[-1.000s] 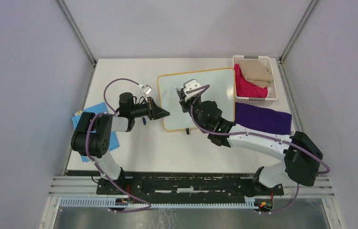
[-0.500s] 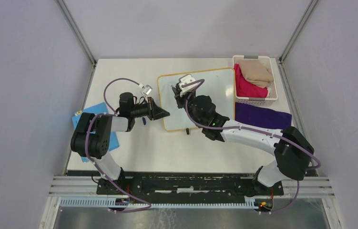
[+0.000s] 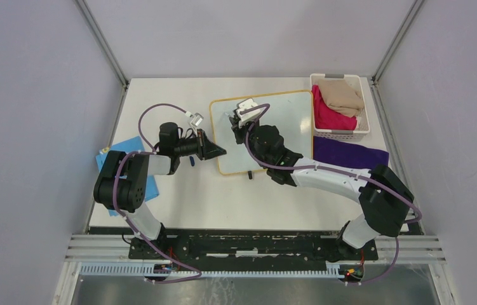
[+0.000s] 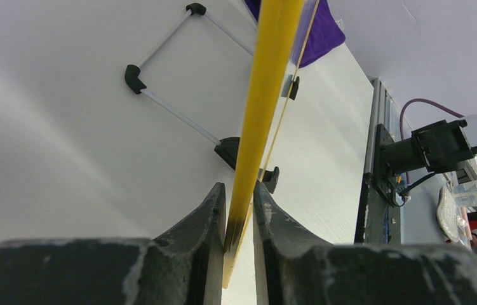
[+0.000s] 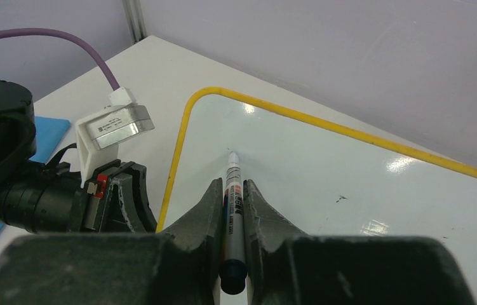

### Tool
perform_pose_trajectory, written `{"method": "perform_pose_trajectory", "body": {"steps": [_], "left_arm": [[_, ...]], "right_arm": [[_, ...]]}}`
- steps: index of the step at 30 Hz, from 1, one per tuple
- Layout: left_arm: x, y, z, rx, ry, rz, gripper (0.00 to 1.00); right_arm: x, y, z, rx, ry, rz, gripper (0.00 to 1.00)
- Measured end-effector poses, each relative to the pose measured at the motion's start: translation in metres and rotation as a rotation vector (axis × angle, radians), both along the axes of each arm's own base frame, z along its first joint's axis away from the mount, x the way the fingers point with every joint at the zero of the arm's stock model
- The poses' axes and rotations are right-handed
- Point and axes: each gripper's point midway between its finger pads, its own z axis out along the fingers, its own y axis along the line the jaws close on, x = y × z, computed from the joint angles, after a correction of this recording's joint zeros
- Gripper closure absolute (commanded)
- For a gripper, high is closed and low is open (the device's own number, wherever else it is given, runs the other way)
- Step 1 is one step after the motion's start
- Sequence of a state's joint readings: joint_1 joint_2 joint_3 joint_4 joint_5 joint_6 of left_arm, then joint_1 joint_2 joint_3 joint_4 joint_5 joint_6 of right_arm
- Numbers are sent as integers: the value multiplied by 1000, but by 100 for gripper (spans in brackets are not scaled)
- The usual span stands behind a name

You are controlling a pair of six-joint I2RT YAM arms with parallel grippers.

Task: Write a sentence on the whiteboard

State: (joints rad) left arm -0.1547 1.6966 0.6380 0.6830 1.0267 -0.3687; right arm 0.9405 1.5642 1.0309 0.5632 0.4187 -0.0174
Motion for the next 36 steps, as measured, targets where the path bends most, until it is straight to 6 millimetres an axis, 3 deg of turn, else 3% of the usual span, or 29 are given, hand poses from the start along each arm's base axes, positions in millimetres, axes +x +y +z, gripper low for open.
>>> {"method": "perform_pose_trajectory", "body": {"steps": [18,36], "left_arm": [[0,-1,0,3,-1,1,98],[-1,-1,-1,5,10,-2,98]], "right_arm": [[-8,-12,-20,-16,27,1,100],[-4,-23,10,30,-9,-11,100]]}}
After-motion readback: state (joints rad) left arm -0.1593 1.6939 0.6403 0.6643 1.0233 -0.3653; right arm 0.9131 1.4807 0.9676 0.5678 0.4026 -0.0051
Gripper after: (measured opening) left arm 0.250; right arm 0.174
